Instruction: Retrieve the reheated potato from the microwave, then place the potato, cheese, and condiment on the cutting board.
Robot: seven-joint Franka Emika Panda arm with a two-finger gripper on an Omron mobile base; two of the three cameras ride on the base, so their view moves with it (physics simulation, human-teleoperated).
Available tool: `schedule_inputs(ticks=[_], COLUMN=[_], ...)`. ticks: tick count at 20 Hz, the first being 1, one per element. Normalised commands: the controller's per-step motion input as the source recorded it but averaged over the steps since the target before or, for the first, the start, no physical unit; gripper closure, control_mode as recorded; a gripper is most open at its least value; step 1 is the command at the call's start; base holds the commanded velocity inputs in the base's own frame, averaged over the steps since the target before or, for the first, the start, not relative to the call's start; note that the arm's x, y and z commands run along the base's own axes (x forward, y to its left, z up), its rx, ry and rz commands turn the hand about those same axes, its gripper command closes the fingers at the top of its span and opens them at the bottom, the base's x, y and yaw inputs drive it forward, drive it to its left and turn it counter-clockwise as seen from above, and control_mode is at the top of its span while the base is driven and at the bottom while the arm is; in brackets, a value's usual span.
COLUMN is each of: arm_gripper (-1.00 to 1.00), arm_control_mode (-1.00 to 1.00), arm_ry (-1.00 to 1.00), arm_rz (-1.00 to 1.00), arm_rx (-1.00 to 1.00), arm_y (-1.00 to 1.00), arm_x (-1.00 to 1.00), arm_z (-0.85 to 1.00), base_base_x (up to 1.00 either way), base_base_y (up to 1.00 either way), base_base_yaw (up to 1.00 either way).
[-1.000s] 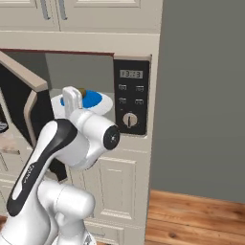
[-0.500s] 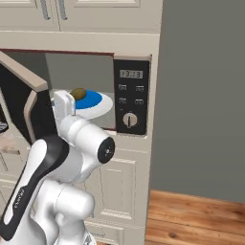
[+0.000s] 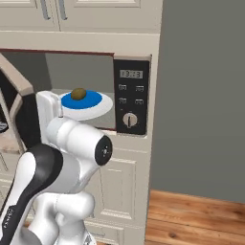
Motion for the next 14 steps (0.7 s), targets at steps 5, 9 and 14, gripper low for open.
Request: schedule_inputs(ticks=[5,9,14], arm_gripper=[-1.0,-1.0,-1.0], arm_control_mode=[-1.0,-1.0,-1.0], arm_ry=[0.02,0.03,0.02], arm_rz=[0.16,0.2,0.21], arm_rx=[0.0,0.0,0.0], arm_y=[0.67,0.87,0.88], arm_x=[-0.3,-0.41,-0.49], arm_z=[0.0,0.0,0.0], base_base_x=[0.0,0.0,0.0], base_base_y=[0.0,0.0,0.0], base_base_yaw=[0.0,0.0,0.0])
